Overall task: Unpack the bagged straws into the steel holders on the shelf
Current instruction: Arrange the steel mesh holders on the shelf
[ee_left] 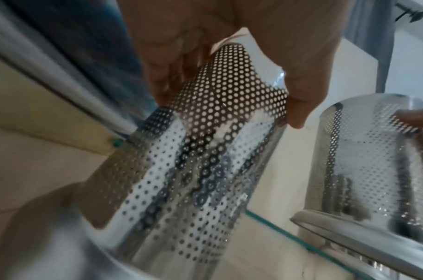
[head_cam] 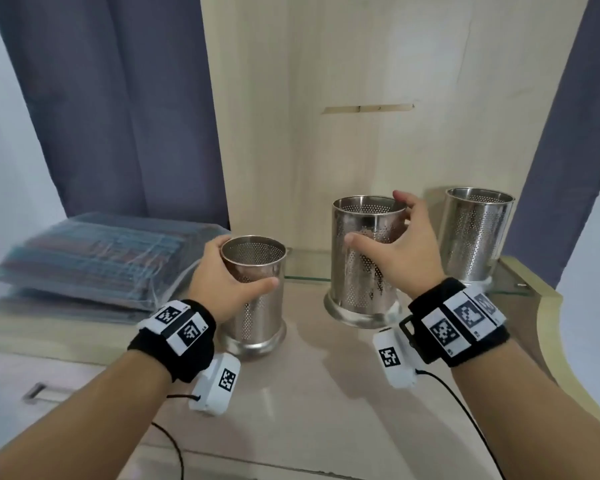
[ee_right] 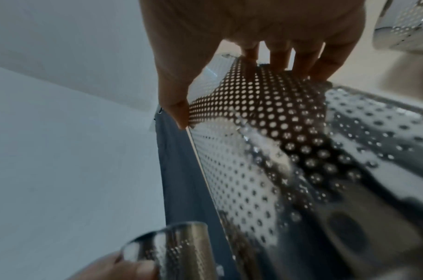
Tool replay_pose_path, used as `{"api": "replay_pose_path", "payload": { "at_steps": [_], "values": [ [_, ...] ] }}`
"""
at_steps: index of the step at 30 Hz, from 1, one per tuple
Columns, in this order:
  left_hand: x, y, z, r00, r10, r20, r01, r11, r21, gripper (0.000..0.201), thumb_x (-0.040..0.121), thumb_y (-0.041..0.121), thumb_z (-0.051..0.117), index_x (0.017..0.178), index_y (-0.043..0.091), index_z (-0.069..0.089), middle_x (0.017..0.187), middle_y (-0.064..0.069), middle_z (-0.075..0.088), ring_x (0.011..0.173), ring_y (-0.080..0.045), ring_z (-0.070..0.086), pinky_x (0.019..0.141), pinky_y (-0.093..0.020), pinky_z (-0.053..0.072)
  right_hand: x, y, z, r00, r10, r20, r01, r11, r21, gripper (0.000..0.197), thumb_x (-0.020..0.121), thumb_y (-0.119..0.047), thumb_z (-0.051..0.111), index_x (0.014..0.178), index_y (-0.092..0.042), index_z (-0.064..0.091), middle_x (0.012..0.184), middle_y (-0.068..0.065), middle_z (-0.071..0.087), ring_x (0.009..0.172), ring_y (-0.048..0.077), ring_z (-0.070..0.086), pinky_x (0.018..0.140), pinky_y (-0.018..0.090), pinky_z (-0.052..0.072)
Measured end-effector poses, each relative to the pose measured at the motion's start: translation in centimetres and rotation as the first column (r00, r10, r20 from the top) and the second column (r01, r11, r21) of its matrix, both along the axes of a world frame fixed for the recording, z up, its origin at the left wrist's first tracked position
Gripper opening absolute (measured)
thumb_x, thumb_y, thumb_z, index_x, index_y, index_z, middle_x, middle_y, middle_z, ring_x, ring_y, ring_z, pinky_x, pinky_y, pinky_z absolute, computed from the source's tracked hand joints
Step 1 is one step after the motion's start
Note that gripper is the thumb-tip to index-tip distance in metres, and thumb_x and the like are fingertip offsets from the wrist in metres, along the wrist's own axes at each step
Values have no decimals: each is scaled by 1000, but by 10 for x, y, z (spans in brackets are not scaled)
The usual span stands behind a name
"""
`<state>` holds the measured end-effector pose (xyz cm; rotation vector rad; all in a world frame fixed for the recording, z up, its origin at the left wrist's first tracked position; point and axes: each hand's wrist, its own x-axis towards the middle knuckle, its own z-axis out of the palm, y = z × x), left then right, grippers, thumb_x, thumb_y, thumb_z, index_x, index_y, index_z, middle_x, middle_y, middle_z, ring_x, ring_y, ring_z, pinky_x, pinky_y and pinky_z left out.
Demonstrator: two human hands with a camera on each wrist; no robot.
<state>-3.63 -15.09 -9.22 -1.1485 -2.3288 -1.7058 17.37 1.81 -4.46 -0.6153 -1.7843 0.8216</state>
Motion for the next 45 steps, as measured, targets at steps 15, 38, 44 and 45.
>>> {"api": "replay_pose_path", "payload": {
  "at_steps": [15,38,44,45],
  "values": [
    [-20,-3,-30,988,20,150,-5,995,-100,98,61,25,93,139,18,35,127,-1,60,114,-20,59,103,-42,45,4,-53,-50,955,224,193,-216,974,-61,110,54,-36,95,146,-21,36,127,-13,55,116,8,56,104,33,47],
    [24,-73,-25,953,-6,-302,-26,995,-101,97,55,77,68,134,23,49,128,6,50,122,-8,46,105,-33,41,-77,-107,-100,698,677,235,-634,736,-238,88,75,-21,84,143,-42,32,128,-18,61,118,5,59,96,22,47],
    [27,-72,-29,889,162,-429,-213,974,-74,86,66,56,75,136,15,46,140,-5,44,135,-18,34,110,-28,28,-61,-99,-99,641,489,591,-506,849,-154,68,91,-25,68,150,-29,34,136,2,57,107,13,60,98,27,47],
    [29,-71,-30,887,180,-424,-223,973,-53,86,67,51,79,137,14,45,142,-7,41,136,-19,33,111,-28,27,-55,-94,-95,648,459,608,-487,863,-133,63,92,-27,67,148,-27,39,134,2,58,105,12,59,94,26,47]
  ]
}}
